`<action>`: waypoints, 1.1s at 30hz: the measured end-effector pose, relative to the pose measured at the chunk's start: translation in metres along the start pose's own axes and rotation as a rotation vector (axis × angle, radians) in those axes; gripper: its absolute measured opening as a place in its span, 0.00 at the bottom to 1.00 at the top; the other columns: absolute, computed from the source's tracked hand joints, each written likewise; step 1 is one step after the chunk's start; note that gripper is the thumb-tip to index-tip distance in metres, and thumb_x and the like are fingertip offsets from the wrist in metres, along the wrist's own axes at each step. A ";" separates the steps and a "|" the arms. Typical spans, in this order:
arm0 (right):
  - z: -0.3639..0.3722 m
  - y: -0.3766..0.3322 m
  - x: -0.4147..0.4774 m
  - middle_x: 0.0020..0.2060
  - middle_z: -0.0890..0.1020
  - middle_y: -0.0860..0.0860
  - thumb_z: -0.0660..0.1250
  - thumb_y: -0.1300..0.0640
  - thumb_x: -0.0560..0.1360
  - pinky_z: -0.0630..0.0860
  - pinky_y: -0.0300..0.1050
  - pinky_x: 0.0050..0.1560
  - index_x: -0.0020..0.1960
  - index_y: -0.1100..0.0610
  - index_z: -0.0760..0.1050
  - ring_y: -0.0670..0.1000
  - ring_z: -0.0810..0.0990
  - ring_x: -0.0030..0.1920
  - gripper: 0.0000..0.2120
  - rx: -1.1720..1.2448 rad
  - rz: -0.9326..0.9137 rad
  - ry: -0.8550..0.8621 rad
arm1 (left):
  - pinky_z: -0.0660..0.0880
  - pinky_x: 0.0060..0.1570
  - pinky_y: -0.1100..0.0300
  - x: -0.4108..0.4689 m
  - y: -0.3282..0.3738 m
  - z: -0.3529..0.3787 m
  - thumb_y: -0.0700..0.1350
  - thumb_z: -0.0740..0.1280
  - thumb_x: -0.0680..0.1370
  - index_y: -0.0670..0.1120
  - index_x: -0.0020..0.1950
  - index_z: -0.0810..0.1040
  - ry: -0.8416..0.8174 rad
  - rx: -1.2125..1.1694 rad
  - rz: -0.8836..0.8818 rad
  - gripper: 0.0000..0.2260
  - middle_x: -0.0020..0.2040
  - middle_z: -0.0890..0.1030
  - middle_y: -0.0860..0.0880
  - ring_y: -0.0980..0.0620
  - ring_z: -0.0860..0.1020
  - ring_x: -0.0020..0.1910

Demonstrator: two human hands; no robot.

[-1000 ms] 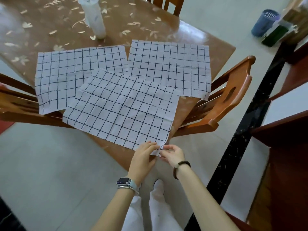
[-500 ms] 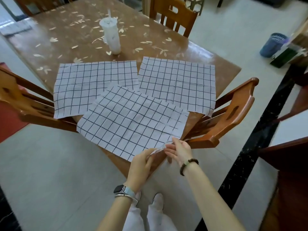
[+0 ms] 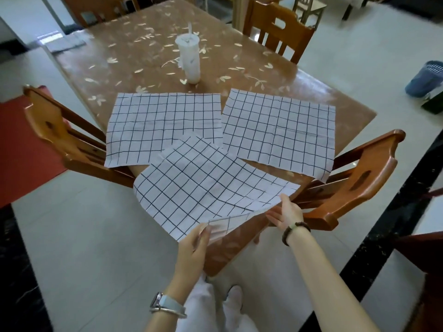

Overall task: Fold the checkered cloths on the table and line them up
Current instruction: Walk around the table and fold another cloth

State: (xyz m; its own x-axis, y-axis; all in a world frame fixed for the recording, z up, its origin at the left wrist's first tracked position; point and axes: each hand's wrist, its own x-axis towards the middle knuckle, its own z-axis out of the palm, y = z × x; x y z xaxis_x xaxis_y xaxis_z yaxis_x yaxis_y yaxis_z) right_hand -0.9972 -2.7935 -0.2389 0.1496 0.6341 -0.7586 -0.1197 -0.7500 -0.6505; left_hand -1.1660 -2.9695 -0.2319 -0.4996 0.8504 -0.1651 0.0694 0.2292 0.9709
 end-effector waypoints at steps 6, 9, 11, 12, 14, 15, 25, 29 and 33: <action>0.010 -0.008 0.002 0.40 0.77 0.54 0.68 0.53 0.73 0.78 0.60 0.55 0.43 0.60 0.75 0.57 0.78 0.47 0.09 -0.115 -0.098 0.078 | 0.68 0.35 0.65 0.011 -0.008 -0.031 0.54 0.64 0.80 0.37 0.37 0.76 0.149 -0.013 -0.025 0.21 0.32 0.73 0.52 0.56 0.70 0.34; 0.026 -0.019 -0.002 0.38 0.79 0.57 0.70 0.56 0.73 0.81 0.59 0.49 0.48 0.62 0.74 0.57 0.80 0.39 0.11 -0.079 -0.106 0.055 | 0.68 0.34 0.64 0.025 -0.014 -0.049 0.62 0.63 0.77 0.30 0.39 0.72 0.200 -0.029 -0.012 0.31 0.33 0.72 0.46 0.54 0.70 0.34; 0.044 -0.030 -0.008 0.36 0.81 0.58 0.69 0.58 0.74 0.82 0.52 0.42 0.49 0.63 0.73 0.55 0.81 0.35 0.09 -0.029 -0.121 0.012 | 0.70 0.37 0.60 0.036 -0.016 -0.062 0.64 0.62 0.74 0.30 0.41 0.72 0.219 -0.031 -0.034 0.33 0.34 0.73 0.44 0.53 0.71 0.35; 0.053 -0.035 -0.011 0.36 0.81 0.57 0.69 0.58 0.75 0.81 0.49 0.41 0.48 0.62 0.74 0.54 0.81 0.34 0.08 -0.027 -0.133 0.003 | 0.70 0.39 0.57 0.042 -0.015 -0.067 0.65 0.62 0.74 0.30 0.42 0.73 0.226 -0.031 -0.044 0.34 0.35 0.74 0.45 0.51 0.72 0.37; 0.076 -0.046 -0.017 0.36 0.81 0.57 0.68 0.59 0.75 0.81 0.48 0.41 0.47 0.62 0.74 0.54 0.81 0.34 0.06 -0.033 -0.163 -0.025 | 0.70 0.39 0.53 0.054 -0.013 -0.080 0.65 0.62 0.76 0.31 0.42 0.72 0.247 -0.036 -0.063 0.33 0.36 0.74 0.44 0.50 0.72 0.37; 0.088 -0.051 -0.019 0.37 0.81 0.57 0.67 0.60 0.76 0.81 0.48 0.41 0.47 0.62 0.74 0.54 0.81 0.35 0.05 -0.042 -0.177 -0.044 | 0.70 0.39 0.54 0.060 -0.012 -0.086 0.63 0.63 0.78 0.31 0.42 0.72 0.260 -0.043 -0.068 0.31 0.35 0.74 0.44 0.50 0.72 0.37; 0.200 -0.066 -0.013 0.42 0.84 0.55 0.65 0.58 0.78 0.80 0.46 0.45 0.44 0.61 0.76 0.55 0.82 0.42 0.07 -0.251 -0.185 -0.150 | 0.75 0.44 0.56 0.116 -0.034 -0.149 0.50 0.66 0.79 0.46 0.46 0.80 0.332 -0.114 -0.185 0.09 0.43 0.84 0.50 0.55 0.78 0.41; 0.235 -0.062 -0.003 0.40 0.84 0.53 0.66 0.58 0.77 0.80 0.45 0.44 0.47 0.62 0.77 0.54 0.83 0.42 0.06 -0.289 -0.166 -0.150 | 0.76 0.44 0.57 0.136 -0.045 -0.167 0.45 0.68 0.79 0.50 0.47 0.82 0.342 -0.109 -0.199 0.04 0.40 0.84 0.52 0.57 0.79 0.40; 0.265 -0.059 0.012 0.39 0.84 0.53 0.66 0.58 0.77 0.80 0.47 0.46 0.52 0.64 0.77 0.54 0.82 0.41 0.09 -0.320 -0.155 -0.153 | 0.77 0.44 0.56 0.160 -0.064 -0.181 0.44 0.69 0.79 0.48 0.49 0.83 0.363 -0.118 -0.241 0.03 0.40 0.85 0.51 0.54 0.80 0.41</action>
State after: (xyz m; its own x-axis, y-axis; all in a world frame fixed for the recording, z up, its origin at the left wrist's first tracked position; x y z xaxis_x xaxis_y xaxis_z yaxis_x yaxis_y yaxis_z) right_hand -1.2486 -2.6916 -0.2194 -0.0095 0.7473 -0.6644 0.2085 -0.6484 -0.7322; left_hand -1.4065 -2.9338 -0.2890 -0.7616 0.5528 -0.3382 -0.1751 0.3269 0.9287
